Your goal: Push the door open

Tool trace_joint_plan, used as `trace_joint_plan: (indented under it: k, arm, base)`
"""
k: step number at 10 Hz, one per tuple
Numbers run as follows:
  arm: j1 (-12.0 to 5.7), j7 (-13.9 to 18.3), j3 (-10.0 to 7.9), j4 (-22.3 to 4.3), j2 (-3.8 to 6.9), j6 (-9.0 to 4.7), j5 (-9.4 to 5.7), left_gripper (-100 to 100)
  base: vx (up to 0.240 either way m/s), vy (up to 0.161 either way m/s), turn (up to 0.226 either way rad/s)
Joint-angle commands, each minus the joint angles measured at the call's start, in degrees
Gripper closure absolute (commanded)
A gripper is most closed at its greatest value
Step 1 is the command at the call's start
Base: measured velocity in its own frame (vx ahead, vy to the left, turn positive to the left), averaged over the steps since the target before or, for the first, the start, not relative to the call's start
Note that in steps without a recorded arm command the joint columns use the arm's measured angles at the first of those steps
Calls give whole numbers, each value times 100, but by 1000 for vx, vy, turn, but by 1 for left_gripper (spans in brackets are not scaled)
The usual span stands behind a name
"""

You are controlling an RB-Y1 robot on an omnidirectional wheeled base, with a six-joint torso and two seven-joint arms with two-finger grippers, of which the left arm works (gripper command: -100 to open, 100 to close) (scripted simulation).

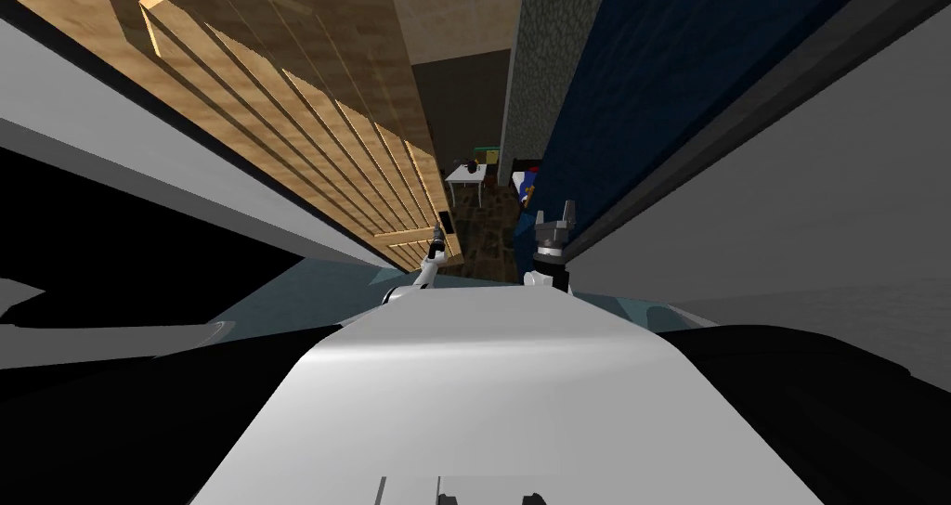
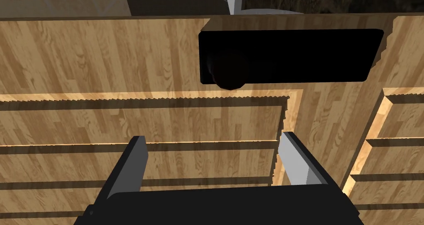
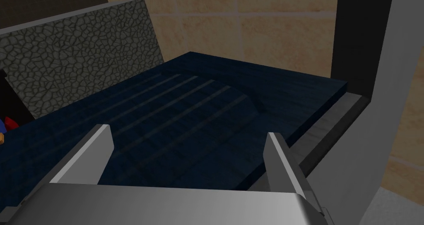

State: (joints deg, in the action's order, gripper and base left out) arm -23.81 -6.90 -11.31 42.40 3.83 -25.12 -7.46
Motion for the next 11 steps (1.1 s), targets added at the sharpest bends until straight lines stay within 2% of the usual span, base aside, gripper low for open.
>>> trace_joint_plan:
  k: [1, 6, 8, 9, 11]
  arm:
    - [15, 0, -11, 13, 21, -19, -3, -100]
    - [56, -17, -62, -8, 13, -133, -16, -100]
    - [55, -16, -64, -11, 9, -135, -17, -100]
    - [55, -16, -64, -11, 9, -135, -17, 100]
    - [55, -16, -64, -11, 9, -135, -17, 100]
  base:
    - [196, 22, -20]
    - [208, 16, -29]
    - [144, 15, -15]
    - [-10, -3, 7]
    - [-30, -3, -5]
